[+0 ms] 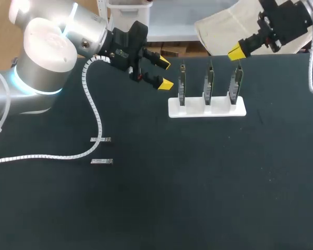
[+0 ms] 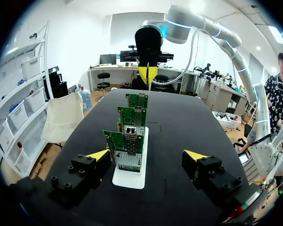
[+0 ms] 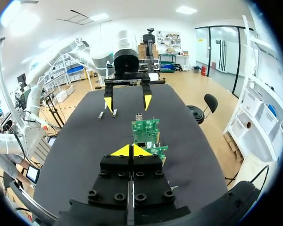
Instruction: Pick up the optical module with the left hand, and insert it into the network port with the right hand.
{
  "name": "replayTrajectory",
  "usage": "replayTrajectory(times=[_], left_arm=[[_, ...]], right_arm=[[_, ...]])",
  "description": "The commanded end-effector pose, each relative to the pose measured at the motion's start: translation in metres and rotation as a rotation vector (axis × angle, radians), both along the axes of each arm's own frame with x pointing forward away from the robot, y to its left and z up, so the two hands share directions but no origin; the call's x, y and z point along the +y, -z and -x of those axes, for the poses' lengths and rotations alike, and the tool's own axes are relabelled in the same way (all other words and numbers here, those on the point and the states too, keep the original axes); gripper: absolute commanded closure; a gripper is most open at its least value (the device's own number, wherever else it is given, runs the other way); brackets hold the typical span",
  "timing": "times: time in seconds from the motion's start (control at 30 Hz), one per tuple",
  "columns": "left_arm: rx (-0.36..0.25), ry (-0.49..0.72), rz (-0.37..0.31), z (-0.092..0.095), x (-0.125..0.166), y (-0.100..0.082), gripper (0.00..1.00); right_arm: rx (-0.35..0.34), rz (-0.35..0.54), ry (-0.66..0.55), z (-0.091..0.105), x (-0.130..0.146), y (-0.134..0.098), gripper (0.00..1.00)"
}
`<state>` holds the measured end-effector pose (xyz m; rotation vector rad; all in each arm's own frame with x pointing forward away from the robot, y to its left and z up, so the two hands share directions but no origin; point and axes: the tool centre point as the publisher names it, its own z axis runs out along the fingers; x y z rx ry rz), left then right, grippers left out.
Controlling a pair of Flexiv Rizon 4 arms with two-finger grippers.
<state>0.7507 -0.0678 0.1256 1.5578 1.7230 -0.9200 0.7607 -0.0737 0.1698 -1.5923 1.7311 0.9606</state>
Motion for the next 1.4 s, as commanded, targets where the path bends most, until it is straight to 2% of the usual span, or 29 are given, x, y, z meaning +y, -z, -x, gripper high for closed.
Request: replayTrajectory(times=[0.03,0.57,1.13,1.17,1.2,1.23,1.4], left_arm=[[0.004,0.0,-0.006,-0.001,-0.001,-0.001,0.0],[0.004,0.0,-0.006,-0.001,-0.001,-0.001,0.0],[0.004,0.0,-0.006,-0.001,-0.001,-0.001,0.0],[0.004,0.0,-0.006,-0.001,-0.001,-0.001,0.0],[0.004,0.0,-0.006,-0.001,-0.001,-0.001,0.0],[0.004,0.0,-0.006,-0.001,-0.001,-0.001,0.0],[0.004,0.0,-0.006,-0.001,-0.001,-0.001,0.0]], right_arm=[[-0.002,-0.002,0.001,0.001,0.001,0.002,1.0],[0.029,0.01,-0.027,-0.007,0.003,0.013,1.0],[0.04,0.02,-0.065,-0.005,0.005,0.016,1.0],[0.033,0.026,-0.067,-0.004,0.005,0.016,0.82],[0.033,0.026,-0.067,-0.003,0.005,0.017,0.57],[0.035,0.02,-0.069,-0.003,0.006,0.017,0.0],[0.029,0.022,-0.069,-0.002,0.006,0.017,0.0]])
